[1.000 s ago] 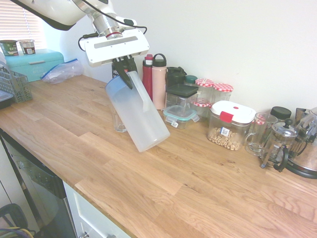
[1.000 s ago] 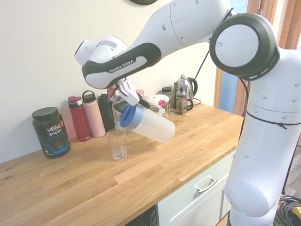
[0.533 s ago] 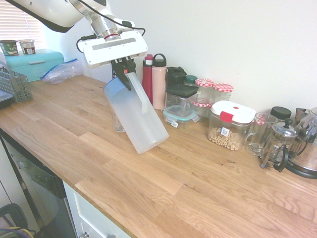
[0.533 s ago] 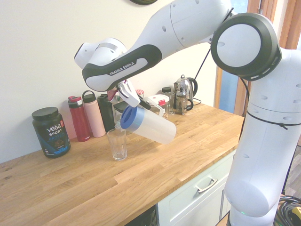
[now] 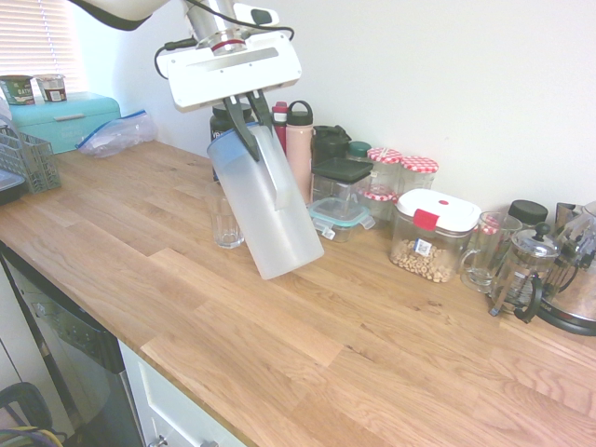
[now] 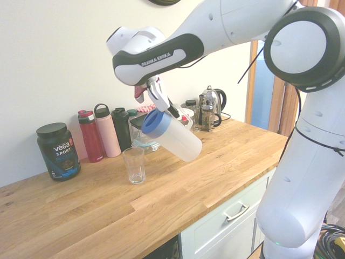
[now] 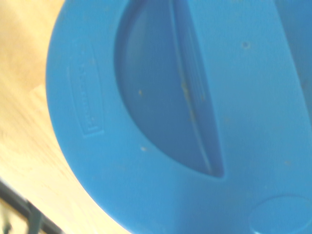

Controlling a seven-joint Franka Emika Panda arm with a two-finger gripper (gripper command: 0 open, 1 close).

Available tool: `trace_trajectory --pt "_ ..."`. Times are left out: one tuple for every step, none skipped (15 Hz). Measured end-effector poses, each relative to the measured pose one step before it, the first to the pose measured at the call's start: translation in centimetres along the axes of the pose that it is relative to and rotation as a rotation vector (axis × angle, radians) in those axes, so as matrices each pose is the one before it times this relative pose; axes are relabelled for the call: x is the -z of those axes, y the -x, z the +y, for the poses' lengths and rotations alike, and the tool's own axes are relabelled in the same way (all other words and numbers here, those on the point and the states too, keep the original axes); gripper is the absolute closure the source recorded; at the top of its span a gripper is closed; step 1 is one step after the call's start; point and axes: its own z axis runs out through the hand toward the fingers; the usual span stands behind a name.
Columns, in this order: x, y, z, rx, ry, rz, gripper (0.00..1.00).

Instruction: Pour me some water

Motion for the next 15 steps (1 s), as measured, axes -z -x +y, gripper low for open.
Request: trace_trajectory --pt "-1.023 -0.131 1.626 -0.04817 -0.03791 0.00299 1.0" --pt "-1.05 -0.339 1.845 -0.05154 -0.03753 0.00284 1.0" --pt "-1.069 -0.413 1.891 -0.04952 -0.03468 0.00091 1.0" --pt "-1.044 -0.328 1.973 -0.05207 -0.03769 -0.00318 1.0" --pt "-0.778 -0.212 1.795 -0.05046 -0.03601 -0.00205 1.0" --pt "-0.626 -0.142 1.756 -0.05069 -0.03575 -0.00123 1.0" --pt "-0.466 -0.142 1.511 -0.04853 -0.03353 0.00122 1.0" --pt "-0.44 -0.136 1.405 -0.05023 -0.03569 0.00124 1.0" --pt "-0.419 -0.142 1.128 -0.04752 -0.03738 0.00178 1.0" --pt "-0.353 -0.143 0.893 -0.04489 -0.03711 0.0014 1.0" --pt "-0.311 -0.128 0.695 -0.04553 -0.03737 0.00187 1.0" --pt "-0.316 -0.154 0.585 -0.04291 -0.03655 0.0044 1.0" --pt "-0.375 -0.145 0.442 -0.04469 -0.0369 0.00798 1.0" --pt "-0.264 -0.223 0.393 -0.04128 -0.03303 0.01337 1.0" --pt "-0.215 -0.279 0.424 -0.03937 -0.03123 0.02093 1.0"
